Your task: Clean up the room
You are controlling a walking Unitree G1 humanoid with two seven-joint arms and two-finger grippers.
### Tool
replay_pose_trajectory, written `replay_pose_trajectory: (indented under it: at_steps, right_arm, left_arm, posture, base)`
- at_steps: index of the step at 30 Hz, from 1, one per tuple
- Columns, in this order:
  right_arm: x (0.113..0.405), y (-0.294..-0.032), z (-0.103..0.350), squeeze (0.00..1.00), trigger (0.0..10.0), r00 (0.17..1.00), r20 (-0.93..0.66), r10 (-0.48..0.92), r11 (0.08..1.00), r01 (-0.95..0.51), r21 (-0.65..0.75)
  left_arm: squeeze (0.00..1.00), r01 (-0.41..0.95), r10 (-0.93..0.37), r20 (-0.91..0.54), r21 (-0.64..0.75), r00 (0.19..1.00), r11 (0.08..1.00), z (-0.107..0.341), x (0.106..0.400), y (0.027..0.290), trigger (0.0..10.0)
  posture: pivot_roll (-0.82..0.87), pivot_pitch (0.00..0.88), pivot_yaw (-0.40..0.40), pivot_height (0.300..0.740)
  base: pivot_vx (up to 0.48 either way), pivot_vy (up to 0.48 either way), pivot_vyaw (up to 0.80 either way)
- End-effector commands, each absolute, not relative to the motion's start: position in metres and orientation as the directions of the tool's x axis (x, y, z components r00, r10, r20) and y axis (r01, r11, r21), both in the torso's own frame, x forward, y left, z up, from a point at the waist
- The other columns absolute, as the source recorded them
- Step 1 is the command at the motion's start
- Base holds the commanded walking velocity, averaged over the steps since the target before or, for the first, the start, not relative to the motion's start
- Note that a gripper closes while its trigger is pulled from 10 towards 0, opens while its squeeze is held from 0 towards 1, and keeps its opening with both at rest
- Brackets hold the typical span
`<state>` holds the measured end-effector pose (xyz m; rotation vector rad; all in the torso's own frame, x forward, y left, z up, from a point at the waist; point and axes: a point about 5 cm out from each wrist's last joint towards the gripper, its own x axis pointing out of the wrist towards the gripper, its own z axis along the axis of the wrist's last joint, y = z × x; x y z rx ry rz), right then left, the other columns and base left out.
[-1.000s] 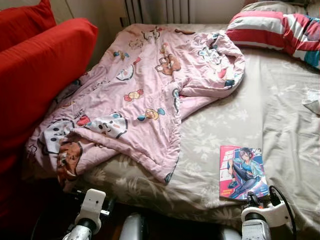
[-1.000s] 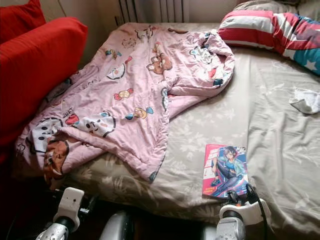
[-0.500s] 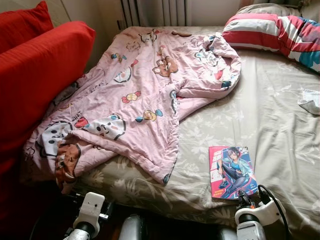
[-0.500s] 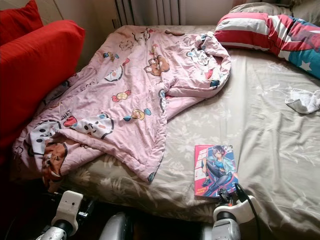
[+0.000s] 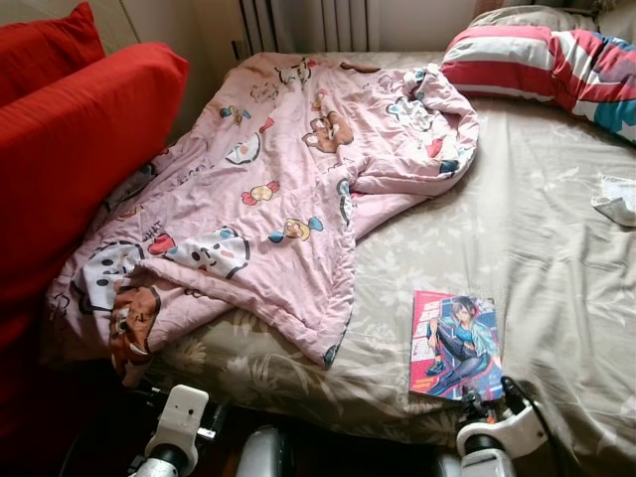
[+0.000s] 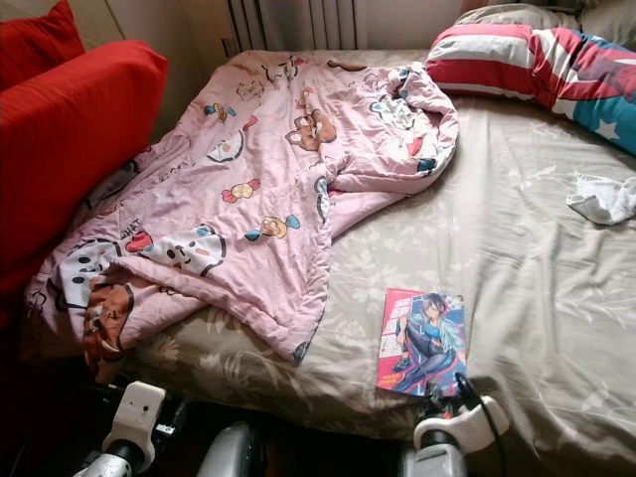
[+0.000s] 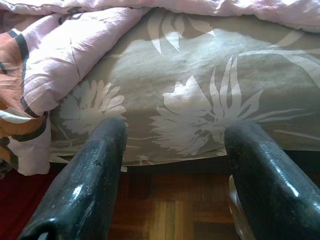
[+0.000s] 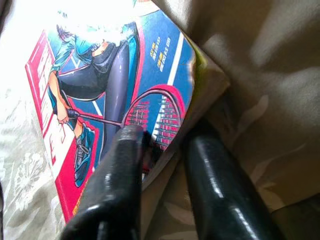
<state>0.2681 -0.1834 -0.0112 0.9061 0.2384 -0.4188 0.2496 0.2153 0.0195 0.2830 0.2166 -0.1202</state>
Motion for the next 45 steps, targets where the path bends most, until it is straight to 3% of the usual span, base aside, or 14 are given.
replay_pose_trajectory:
  at_steps: [1, 14, 15, 16, 17, 29, 33, 38, 41, 45]
  right_arm:
    - [0.261, -0.177, -0.020, 0.00, 10.0, 0.877, -0.417, -0.238, 0.540, 0.476, 0.694]
    - [0.270, -0.183, -0.013, 0.00, 10.0, 0.884, -0.391, -0.255, 0.521, 0.466, 0.715]
    - [0.272, -0.184, -0.012, 0.00, 2.1, 0.886, -0.386, -0.258, 0.512, 0.464, 0.723]
    - [0.272, -0.184, -0.012, 0.00, 2.1, 0.886, -0.385, -0.257, 0.512, 0.463, 0.724]
    - [0.273, -0.185, -0.011, 0.00, 0.0, 0.888, -0.381, -0.259, 0.507, 0.461, 0.728]
    - [0.281, -0.189, -0.006, 0.00, 0.0, 0.893, -0.364, -0.265, 0.504, 0.450, 0.737]
    - [0.282, -0.190, -0.003, 0.00, 0.0, 0.899, -0.342, -0.274, 0.540, 0.438, 0.718]
    - [0.289, -0.187, 0.012, 0.00, 0.0, 0.937, -0.234, -0.259, 0.689, 0.349, 0.635]
    - [0.292, -0.187, 0.020, 0.00, 0.0, 0.950, -0.170, -0.260, 0.711, 0.308, 0.633]
    - [0.293, -0.177, 0.032, 0.00, 0.0, 0.979, -0.075, -0.188, 0.840, 0.199, 0.505]
  left_arm:
    - [0.00, 0.145, -0.073, -0.252, 0.283, 0.965, 0.948, 0.017, 0.244, 0.223, 10.0]
    - [0.00, 0.145, -0.072, -0.253, 0.285, 0.965, 0.947, 0.018, 0.244, 0.223, 10.0]
    - [0.00, 0.145, -0.071, -0.253, 0.286, 0.965, 0.947, 0.018, 0.244, 0.224, 10.0]
    - [0.00, 0.145, -0.071, -0.253, 0.287, 0.965, 0.947, 0.018, 0.244, 0.224, 10.0]
    - [0.00, 0.145, -0.071, -0.254, 0.288, 0.965, 0.947, 0.018, 0.244, 0.225, 10.0]
    - [0.00, 0.151, -0.071, -0.256, 0.307, 0.964, 0.940, 0.020, 0.244, 0.227, 10.0]
    - [0.00, 0.150, -0.069, -0.258, 0.306, 0.964, 0.940, 0.019, 0.245, 0.226, 10.0]
    - [0.00, 0.134, -0.057, -0.251, 0.301, 0.966, 0.944, 0.018, 0.251, 0.223, 10.0]
    - [0.00, 0.128, -0.052, -0.250, 0.298, 0.967, 0.946, 0.018, 0.253, 0.221, 10.0]
    - [0.00, 0.109, -0.037, -0.245, 0.287, 0.969, 0.952, 0.017, 0.257, 0.217, 10.0]
  posture:
    - [0.11, 0.217, 0.128, 0.591]
    - [0.12, 0.226, 0.139, 0.591]
    - [0.12, 0.227, 0.141, 0.591]
    - [0.12, 0.228, 0.143, 0.591]
    - [0.12, 0.228, 0.143, 0.591]
    - [0.12, 0.225, 0.151, 0.591]
    - [0.12, 0.218, 0.146, 0.591]
    - [0.10, 0.201, 0.129, 0.591]
    - [0.09, 0.186, 0.117, 0.591]
    - [0.08, 0.164, 0.099, 0.591]
  base:
    - [0.000, 0.000, 0.00]
    - [0.000, 0.000, 0.00]
    - [0.000, 0.000, 0.00]
    - [0.000, 0.000, 0.00]
    - [0.000, 0.000, 0.00]
    - [0.000, 0.000, 0.00]
    - [0.000, 0.000, 0.00]
    - [0.000, 0.000, 0.00]
    - [0.000, 0.000, 0.00]
    - [0.000, 0.000, 0.00]
